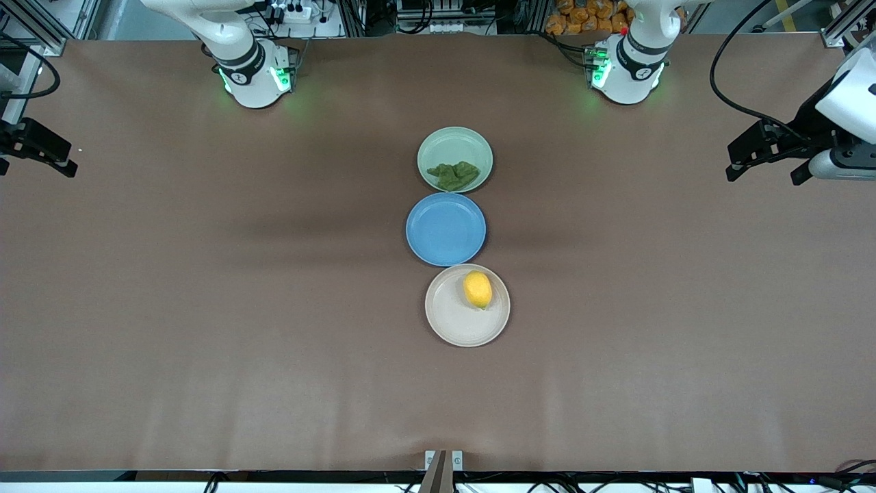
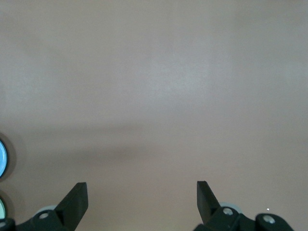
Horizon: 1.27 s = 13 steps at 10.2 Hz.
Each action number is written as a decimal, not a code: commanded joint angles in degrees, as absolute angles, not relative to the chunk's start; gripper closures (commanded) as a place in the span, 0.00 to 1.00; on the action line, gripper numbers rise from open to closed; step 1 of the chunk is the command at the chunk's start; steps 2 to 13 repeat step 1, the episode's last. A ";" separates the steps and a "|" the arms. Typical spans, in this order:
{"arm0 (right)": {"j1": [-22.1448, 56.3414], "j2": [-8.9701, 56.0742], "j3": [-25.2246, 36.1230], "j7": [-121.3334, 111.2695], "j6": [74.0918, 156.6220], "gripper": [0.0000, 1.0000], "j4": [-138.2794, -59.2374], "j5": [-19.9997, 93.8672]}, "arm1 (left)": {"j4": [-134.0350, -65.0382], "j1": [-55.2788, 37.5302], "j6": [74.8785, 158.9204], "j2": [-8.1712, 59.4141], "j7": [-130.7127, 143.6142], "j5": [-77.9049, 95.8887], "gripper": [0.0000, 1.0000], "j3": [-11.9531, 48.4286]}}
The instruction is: Place lemon and lettuce in plates
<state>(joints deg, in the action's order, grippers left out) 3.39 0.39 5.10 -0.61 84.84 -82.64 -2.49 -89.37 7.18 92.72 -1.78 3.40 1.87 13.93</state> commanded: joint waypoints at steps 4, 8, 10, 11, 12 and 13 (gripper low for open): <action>4.31 -0.26 5.80 -0.44 84.11 0.00 -82.44 -2.11 | -88.95 7.47 92.64 -1.93 2.37 3.08 0.00 14.24; 4.31 -0.26 5.80 -0.44 84.11 0.00 -82.44 -2.11 | -88.95 7.47 92.64 -1.93 2.37 3.08 0.00 14.24; 4.31 -0.26 5.80 -0.44 84.11 0.00 -82.44 -2.11 | -88.95 7.47 92.64 -1.93 2.37 3.08 0.00 14.24; 4.31 -0.26 5.80 -0.44 84.11 0.00 -82.44 -2.11 | -88.95 7.47 92.64 -1.93 2.37 3.08 0.00 14.24; 4.31 -0.26 5.80 -0.44 84.11 0.00 -82.44 -2.11 | -88.95 7.47 92.64 -1.93 2.37 3.08 0.00 14.24; 4.31 -0.26 5.80 -0.44 84.11 0.00 -82.44 -2.11 | -88.95 7.47 92.64 -1.93 2.37 3.08 0.00 14.24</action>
